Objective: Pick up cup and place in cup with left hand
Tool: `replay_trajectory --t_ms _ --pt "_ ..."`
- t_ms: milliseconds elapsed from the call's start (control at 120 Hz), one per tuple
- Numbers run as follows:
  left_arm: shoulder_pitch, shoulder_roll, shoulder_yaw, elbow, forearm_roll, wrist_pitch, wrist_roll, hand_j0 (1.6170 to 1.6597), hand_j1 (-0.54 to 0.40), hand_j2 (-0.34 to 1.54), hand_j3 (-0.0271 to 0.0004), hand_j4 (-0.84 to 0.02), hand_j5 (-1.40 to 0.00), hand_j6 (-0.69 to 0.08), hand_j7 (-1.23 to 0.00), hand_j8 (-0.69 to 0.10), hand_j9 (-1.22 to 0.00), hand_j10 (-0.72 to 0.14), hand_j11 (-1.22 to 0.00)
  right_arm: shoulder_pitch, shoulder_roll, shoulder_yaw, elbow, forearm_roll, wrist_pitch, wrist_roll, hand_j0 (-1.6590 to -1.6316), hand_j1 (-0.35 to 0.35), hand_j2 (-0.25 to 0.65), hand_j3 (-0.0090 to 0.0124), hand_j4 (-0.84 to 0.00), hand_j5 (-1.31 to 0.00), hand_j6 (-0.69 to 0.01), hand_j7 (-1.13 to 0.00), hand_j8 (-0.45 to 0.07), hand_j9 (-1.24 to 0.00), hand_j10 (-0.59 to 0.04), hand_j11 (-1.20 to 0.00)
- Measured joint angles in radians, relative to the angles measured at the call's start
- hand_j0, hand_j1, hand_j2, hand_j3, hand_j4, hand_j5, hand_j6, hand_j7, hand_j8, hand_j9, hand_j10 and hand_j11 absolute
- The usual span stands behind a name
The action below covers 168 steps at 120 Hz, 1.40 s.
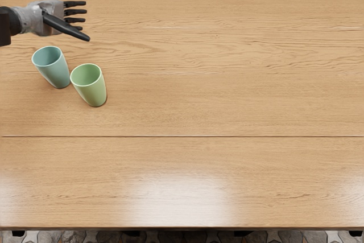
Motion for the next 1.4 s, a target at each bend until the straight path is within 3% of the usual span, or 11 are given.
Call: replay_trajectory --t_ms 200,350,425,483,567,717,817,917,1117,1225,1400 --pt "-0.027 -0.034 0.066 0.001 0.039 0.000 0.004 1.6581 0.349 0.00 0.0000 -0.001 0.00 -0.001 0.00 -0.001 0.00 0.000 0.00 0.004 0.000 0.007 -0.011 0.000 -0.007 0.000 -1.6581 -0.331 -0.003 0.0000 -0.015 -0.02 -0.014 -0.02 -0.015 -0.02 -0.015 -0.02" --pt "-0.075 -0.081 0.124 0.001 0.130 0.000 0.058 1.6581 0.340 0.00 0.0000 -0.009 -0.01 -0.009 -0.01 -0.009 -0.01 -0.009 -0.01 0.005 0.000 0.008 -0.014 0.001 -0.009 0.000 -1.6581 -0.331 -0.003 0.0000 -0.015 -0.02 -0.014 -0.02 -0.015 -0.02 -0.015 -0.02" --pt "-0.120 -0.091 0.141 0.000 0.179 0.000 0.072 1.6581 0.328 0.00 0.0000 -0.019 -0.02 -0.019 -0.02 -0.019 -0.02 -0.018 -0.02 0.005 0.000 0.009 -0.015 0.001 -0.009 0.000 -1.6581 -0.331 -0.003 0.0000 -0.015 -0.02 -0.014 -0.02 -0.015 -0.02 -0.015 -0.02" --pt "-0.160 -0.127 0.189 -0.009 0.207 0.000 0.078 1.6581 0.318 0.01 0.0000 -0.027 -0.03 -0.027 -0.03 -0.026 -0.03 -0.026 -0.03 0.005 0.000 0.009 -0.015 0.001 -0.009 0.000 -1.6581 -0.331 -0.003 0.0000 -0.015 -0.02 -0.014 -0.02 -0.015 -0.02 -0.015 -0.02" --pt "-0.197 -0.115 0.252 -0.108 0.247 0.000 0.082 1.6581 0.309 0.01 0.0000 -0.034 -0.04 -0.035 -0.04 -0.034 -0.04 -0.034 -0.04 0.005 0.000 0.009 -0.015 0.001 -0.010 0.000 -1.6581 -0.331 -0.003 0.0000 -0.015 -0.02 -0.014 -0.02 -0.015 -0.02 -0.015 -0.02" --pt "-0.258 -0.010 0.305 -0.415 0.390 0.006 0.088 1.6581 0.310 0.01 0.0000 -0.034 -0.04 -0.035 -0.04 -0.034 -0.04 -0.034 -0.04 0.005 0.000 0.009 -0.015 0.001 -0.010 0.000 -1.6581 -0.331 -0.003 0.0000 -0.015 -0.02 -0.014 -0.02 -0.015 -0.02 -0.015 -0.02" --pt "-0.298 -0.002 0.338 -0.537 0.423 0.008 0.085 1.6581 0.324 0.00 0.0000 -0.023 -0.03 -0.024 -0.03 -0.023 -0.03 -0.023 -0.03 0.005 0.000 0.009 -0.015 0.001 -0.010 0.000 -1.6581 -0.331 -0.003 0.0000 -0.015 -0.02 -0.015 -0.02 -0.015 -0.02 -0.015 -0.02" --pt "-0.301 0.020 0.365 -0.595 0.443 0.048 0.084 1.6581 0.331 0.00 0.0000 -0.017 -0.02 -0.018 -0.02 -0.017 -0.02 -0.017 -0.02 0.005 0.000 0.009 -0.015 0.001 -0.010 0.000 -1.6581 -0.331 -0.003 0.0000 -0.015 -0.02 -0.015 -0.02 -0.015 -0.02 -0.015 -0.02" --pt "-0.316 0.026 0.429 -0.639 0.486 0.189 0.081 1.6581 0.326 0.00 0.0000 -0.021 -0.03 -0.021 -0.03 -0.021 -0.02 -0.020 -0.02 0.005 0.000 0.009 -0.015 0.001 -0.010 0.000 -1.6581 -0.331 -0.003 0.0000 -0.015 -0.02 -0.015 -0.02 -0.015 -0.02 -0.015 -0.02" --pt "-0.319 0.031 0.489 -0.710 0.524 0.324 0.080 1.6581 0.323 0.00 0.0000 -0.024 -0.03 -0.025 -0.03 -0.025 -0.03 -0.024 -0.03 0.005 0.000 0.009 -0.015 0.001 -0.010 0.000 -1.6581 -0.331 -0.003 0.0000 -0.015 -0.02 -0.014 -0.02 -0.015 -0.02 -0.015 -0.02" --pt "-0.321 0.089 0.521 -0.826 0.602 0.435 0.079 1.6581 0.301 0.01 0.0000 -0.042 -0.05 -0.043 -0.05 -0.043 -0.05 -0.042 -0.05 0.005 0.000 0.009 -0.015 0.001 -0.010 0.000 -1.6581 -0.331 -0.003 0.0000 -0.015 -0.02 -0.015 -0.02 -0.015 -0.02 -0.015 -0.02"
